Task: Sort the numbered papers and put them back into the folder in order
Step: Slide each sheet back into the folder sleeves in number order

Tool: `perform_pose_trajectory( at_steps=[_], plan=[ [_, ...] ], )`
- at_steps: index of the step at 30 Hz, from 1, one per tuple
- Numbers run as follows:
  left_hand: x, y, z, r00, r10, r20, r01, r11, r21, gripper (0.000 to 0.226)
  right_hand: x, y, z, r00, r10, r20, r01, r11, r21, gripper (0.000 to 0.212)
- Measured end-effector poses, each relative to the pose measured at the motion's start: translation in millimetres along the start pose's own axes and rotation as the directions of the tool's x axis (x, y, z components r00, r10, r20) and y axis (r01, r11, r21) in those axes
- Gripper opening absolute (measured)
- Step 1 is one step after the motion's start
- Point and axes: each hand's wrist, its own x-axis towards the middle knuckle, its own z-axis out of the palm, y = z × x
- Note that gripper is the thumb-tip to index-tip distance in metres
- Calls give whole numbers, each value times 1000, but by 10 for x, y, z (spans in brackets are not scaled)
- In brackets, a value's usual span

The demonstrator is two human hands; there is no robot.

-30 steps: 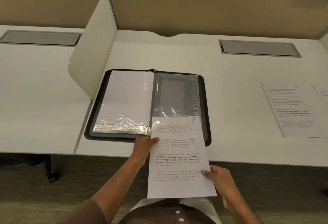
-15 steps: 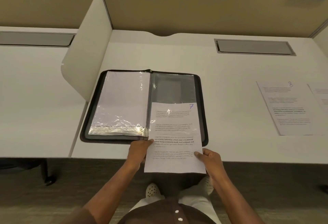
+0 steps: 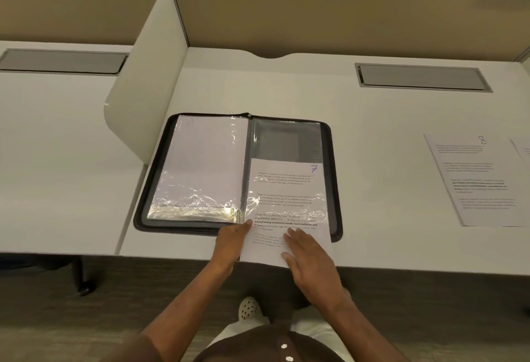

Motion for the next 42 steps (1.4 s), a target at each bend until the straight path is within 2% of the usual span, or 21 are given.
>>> perform_pose_trajectory(
  at_steps=[1, 3, 5, 7, 8, 9, 13, 15, 22, 29, 33, 36, 39, 42],
  plan=[
    [2, -4, -37, 998, 62, -17, -59, 989, 133, 38, 66, -8, 25, 999, 5, 49, -5, 1000, -16, 65],
    [7, 11, -133, 956, 276, -101, -209, 880, 426, 39, 167, 11, 66, 992, 24, 121, -14, 996, -84, 74],
    [71, 79, -243, 846, 513, -143, -336, 723, 603, 28, 216, 52, 148, 989, 27, 146, -5, 989, -147, 71],
    [251, 165, -327, 699, 711, -71, -465, 528, 711, 19, 263, 116, 225, 986, 30, 163, -5, 988, -152, 71],
    [392, 189, -347, 641, 767, -7, -502, 427, 752, 23, 295, 154, 257, 986, 27, 164, -2, 988, -153, 73],
    [533, 213, -361, 617, 786, 43, -505, 353, 788, 31, 332, 180, 281, 986, 26, 164, 0, 988, -153, 74],
    [978, 195, -389, 747, 653, 124, -394, 285, 874, 65, 482, 216, 347, 991, 33, 130, -4, 976, -220, 73],
    [1070, 127, -401, 758, 634, 156, -379, 233, 896, 72, 531, 228, 390, 993, 38, 113, -9, 970, -243, 71],
    [1095, 77, -395, 736, 659, 157, -388, 221, 895, 70, 902, 329, 425, 994, 76, 83, -52, 965, -256, 64],
    [1093, 73, -401, 742, 651, 161, -390, 223, 893, 68, 1384, 409, 467, 996, 82, 45, -65, 951, -303, 62],
    [1106, 78, -410, 750, 643, 158, -391, 237, 890, 67, 1622, 412, 434, 994, 95, 57, -70, 938, -341, 66],
    [1121, 66, -415, 753, 639, 156, -387, 238, 891, 67, 1647, 392, 412, 989, 116, 88, -85, 952, -294, 64],
    [1119, 69, -410, 751, 644, 149, -378, 234, 896, 68, 1467, 383, 349, 996, 70, 56, -53, 965, -258, 61],
    [1115, 68, -416, 747, 648, 151, -389, 242, 889, 67, 1152, 375, 278, 998, -57, 36, 64, 965, -253, 60]
  ],
)
